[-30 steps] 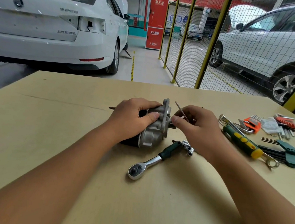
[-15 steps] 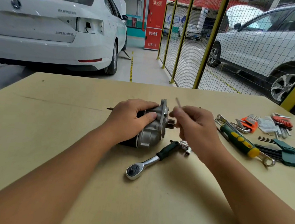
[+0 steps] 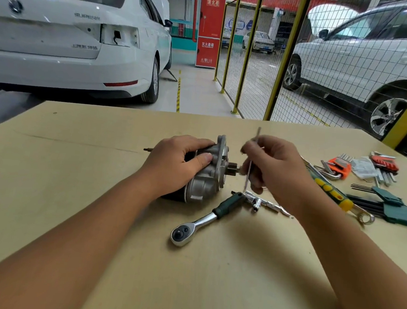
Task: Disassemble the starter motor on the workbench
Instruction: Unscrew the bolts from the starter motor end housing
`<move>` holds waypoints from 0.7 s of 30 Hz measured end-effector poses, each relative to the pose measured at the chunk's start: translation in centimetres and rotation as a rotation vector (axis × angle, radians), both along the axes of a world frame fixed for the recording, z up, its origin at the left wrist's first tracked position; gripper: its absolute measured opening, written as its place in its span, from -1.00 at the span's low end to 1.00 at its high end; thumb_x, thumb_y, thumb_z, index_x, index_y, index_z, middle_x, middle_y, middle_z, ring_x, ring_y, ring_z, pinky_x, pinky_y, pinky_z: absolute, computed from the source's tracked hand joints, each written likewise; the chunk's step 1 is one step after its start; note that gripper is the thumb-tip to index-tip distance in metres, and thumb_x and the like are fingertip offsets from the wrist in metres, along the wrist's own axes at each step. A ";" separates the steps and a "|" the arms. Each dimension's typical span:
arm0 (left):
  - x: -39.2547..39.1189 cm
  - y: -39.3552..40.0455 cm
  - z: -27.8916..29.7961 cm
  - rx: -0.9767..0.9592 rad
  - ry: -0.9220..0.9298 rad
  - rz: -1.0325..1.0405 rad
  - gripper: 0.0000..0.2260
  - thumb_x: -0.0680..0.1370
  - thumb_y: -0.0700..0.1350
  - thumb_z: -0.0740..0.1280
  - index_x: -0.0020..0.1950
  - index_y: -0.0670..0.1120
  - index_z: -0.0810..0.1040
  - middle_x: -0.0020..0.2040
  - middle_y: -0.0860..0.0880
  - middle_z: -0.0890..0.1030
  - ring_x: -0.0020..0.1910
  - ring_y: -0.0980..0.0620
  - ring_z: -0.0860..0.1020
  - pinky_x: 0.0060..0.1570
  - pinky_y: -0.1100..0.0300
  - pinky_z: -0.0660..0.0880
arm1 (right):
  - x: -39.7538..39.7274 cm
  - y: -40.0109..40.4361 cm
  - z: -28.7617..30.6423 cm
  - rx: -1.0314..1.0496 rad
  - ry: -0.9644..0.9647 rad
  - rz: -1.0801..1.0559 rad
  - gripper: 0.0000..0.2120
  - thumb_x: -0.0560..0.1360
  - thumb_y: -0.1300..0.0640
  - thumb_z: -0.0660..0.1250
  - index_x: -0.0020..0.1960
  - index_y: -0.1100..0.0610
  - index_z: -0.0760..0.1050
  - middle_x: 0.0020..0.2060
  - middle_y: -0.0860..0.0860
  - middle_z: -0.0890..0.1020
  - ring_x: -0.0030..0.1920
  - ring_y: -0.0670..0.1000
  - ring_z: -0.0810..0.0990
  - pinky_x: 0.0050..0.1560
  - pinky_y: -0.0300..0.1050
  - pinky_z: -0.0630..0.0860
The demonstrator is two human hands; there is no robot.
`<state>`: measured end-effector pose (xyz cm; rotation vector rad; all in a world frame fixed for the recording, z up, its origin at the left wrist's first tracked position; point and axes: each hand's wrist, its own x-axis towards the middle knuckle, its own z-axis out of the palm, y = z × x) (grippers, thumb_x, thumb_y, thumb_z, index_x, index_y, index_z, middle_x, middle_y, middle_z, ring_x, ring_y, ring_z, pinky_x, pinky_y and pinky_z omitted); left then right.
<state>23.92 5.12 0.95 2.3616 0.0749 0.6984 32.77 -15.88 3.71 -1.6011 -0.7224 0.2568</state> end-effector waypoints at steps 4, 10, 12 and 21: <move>0.0 0.1 0.0 0.000 -0.002 -0.006 -0.59 0.52 0.15 0.31 0.34 0.10 0.64 0.16 0.15 0.68 0.17 0.10 0.60 0.28 -0.02 0.52 | 0.8 -1.5 0.8 -0.324 -0.197 0.137 -0.77 0.57 0.00 0.38 -0.10 0.13 0.68 -0.47 0.07 0.43 -0.47 0.00 0.30 -0.49 -0.18 0.24; 0.0 0.1 0.0 -0.019 -0.005 -0.012 -0.59 0.51 0.14 0.32 0.33 0.09 0.64 0.16 0.14 0.68 0.19 0.11 0.60 0.30 -0.01 0.51 | 1.1 -1.4 0.6 -0.433 -0.312 0.085 -0.79 0.60 0.06 0.34 -0.12 0.05 0.72 -0.51 -0.02 0.35 -0.51 -0.09 0.24 -0.47 -0.22 0.19; 0.0 0.1 0.0 -0.025 -0.007 -0.017 -0.58 0.51 0.14 0.33 0.33 0.09 0.64 0.17 0.14 0.68 0.19 0.11 0.60 0.30 -0.01 0.51 | 0.9 -1.0 0.2 -0.442 -0.364 0.061 -0.79 0.58 0.07 0.36 -0.11 0.11 0.72 -0.54 -0.07 0.34 -0.52 -0.14 0.24 -0.48 -0.28 0.18; 0.1 0.2 -0.1 -0.041 -0.019 -0.028 -0.62 0.52 0.10 0.36 0.32 0.08 0.66 0.15 0.16 0.69 0.18 0.14 0.61 0.29 0.02 0.52 | 0.8 -0.5 -0.6 -0.389 -0.540 0.016 -0.82 0.54 -0.03 0.43 -0.09 0.05 0.72 -0.32 0.22 0.62 -0.27 0.22 0.50 -0.27 0.08 0.45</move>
